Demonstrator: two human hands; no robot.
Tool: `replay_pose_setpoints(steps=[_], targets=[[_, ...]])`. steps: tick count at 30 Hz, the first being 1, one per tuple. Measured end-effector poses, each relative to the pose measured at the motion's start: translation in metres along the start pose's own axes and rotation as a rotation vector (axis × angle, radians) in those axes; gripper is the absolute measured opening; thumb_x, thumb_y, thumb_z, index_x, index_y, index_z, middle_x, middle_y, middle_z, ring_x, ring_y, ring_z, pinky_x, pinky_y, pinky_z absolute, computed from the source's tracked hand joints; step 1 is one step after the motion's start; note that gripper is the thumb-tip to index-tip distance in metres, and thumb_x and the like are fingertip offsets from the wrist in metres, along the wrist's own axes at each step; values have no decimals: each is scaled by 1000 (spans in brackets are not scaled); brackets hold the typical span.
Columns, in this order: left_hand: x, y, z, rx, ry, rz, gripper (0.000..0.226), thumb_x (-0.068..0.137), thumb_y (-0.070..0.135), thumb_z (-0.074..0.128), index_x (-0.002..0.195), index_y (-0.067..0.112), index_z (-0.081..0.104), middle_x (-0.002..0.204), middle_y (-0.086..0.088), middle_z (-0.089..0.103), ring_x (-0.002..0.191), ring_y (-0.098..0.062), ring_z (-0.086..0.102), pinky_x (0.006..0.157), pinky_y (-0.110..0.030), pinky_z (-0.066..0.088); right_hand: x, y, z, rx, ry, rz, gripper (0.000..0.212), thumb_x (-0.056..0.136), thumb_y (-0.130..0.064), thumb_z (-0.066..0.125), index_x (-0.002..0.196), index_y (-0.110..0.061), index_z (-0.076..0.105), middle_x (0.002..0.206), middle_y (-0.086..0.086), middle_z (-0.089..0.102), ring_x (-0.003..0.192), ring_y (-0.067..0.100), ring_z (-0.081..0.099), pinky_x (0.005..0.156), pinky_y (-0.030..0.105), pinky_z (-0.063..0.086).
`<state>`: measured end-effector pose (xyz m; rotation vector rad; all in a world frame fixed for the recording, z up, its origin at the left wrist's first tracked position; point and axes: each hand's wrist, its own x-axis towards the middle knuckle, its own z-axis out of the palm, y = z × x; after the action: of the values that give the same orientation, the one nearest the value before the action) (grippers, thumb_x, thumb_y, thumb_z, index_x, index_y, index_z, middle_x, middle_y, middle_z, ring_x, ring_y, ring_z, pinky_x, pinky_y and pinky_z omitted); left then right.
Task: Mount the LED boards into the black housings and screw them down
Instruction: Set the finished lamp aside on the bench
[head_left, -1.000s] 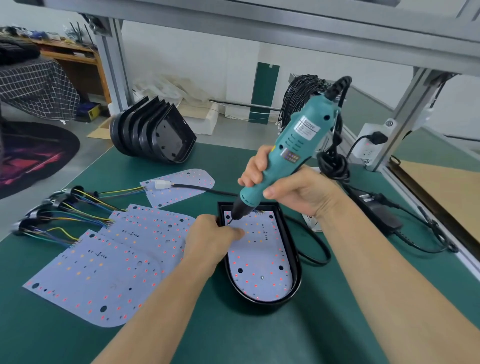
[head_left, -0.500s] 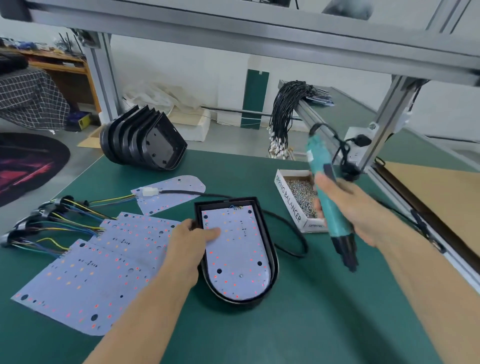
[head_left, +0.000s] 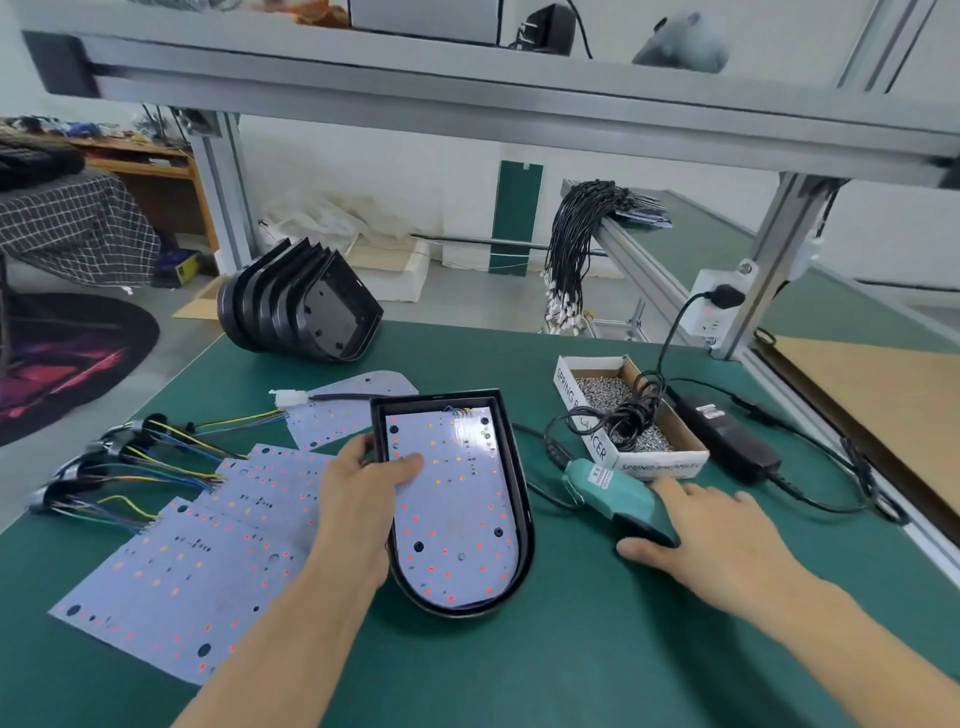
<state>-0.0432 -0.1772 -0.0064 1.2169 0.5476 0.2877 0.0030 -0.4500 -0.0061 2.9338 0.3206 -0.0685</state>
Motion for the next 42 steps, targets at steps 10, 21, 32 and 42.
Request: replay_pose_setpoints(steps=[10, 21, 32, 42], targets=[[3, 8, -1, 2, -48, 8, 19, 82, -7, 62, 97, 4, 65, 97, -19, 72, 81, -33, 67, 82, -52, 55, 34, -91, -45, 1196, -330, -331, 83, 63, -57, 80, 133, -32, 43, 124, -26, 60, 113, -9, 55, 97, 17, 43], [9, 23, -5, -319, -279, -8, 59, 83, 57, 48, 115, 10, 65, 108, -7, 73, 102, -27, 68, 91, -44, 48, 51, -102, -48, 1691, -286, -275, 17, 95, -13, 55, 108, -13, 66, 109, 1, 72, 103, 18, 67, 94, 30, 51], [10, -24, 35, 1084, -601, 482, 42, 74, 22, 70, 113, 37, 63, 117, 19, 54, 119, -2, 43, 105, -22, 22, 48, -74, -105, 2165, -142, -96, 20, 100, -12, 45, 100, -7, 64, 84, 1, 75, 73, 12, 72, 60, 24, 58], [46, 27, 62, 1559, 156, 820, 29, 100, 36, 40, 90, 18, 61, 88, -2, 65, 87, -27, 60, 79, -38, 36, 12, 58, -88, 1762, 327, 371, 24, 95, -8, 49, 113, 5, 59, 112, 25, 66, 99, 21, 62, 66, 40, 58]])
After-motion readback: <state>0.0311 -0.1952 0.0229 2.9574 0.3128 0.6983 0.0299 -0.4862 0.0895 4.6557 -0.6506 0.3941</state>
